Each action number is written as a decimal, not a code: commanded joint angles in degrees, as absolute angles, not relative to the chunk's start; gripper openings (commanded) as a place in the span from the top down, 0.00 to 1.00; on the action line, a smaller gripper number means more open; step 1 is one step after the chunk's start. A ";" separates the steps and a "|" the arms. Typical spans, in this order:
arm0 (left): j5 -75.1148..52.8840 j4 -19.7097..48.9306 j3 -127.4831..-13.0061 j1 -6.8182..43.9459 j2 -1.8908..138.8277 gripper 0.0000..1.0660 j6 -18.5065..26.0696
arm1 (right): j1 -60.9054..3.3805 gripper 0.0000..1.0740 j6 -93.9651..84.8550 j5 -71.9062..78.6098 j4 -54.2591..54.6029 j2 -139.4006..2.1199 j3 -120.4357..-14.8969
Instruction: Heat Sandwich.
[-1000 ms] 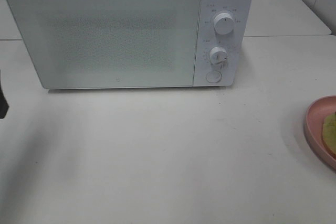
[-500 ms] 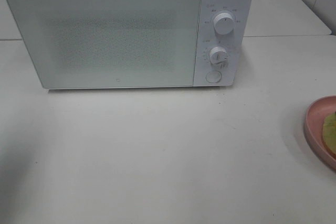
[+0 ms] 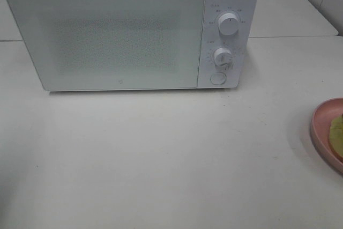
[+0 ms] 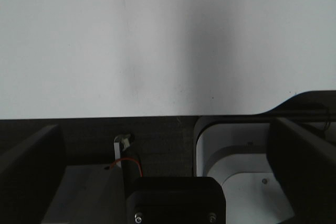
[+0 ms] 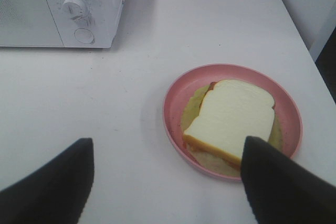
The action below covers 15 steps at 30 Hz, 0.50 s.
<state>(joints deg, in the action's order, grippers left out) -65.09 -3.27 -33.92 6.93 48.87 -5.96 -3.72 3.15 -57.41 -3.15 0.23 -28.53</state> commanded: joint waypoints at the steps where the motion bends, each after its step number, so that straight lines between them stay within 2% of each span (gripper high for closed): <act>1: -61.48 -2.98 -29.79 6.82 41.08 0.08 -5.44 | -3.32 0.30 2.81 -57.12 -3.50 1.83 -28.53; 15: -61.42 -2.58 -29.74 6.82 18.68 0.08 -5.39 | -3.32 0.30 2.81 -57.12 -3.50 1.83 -28.53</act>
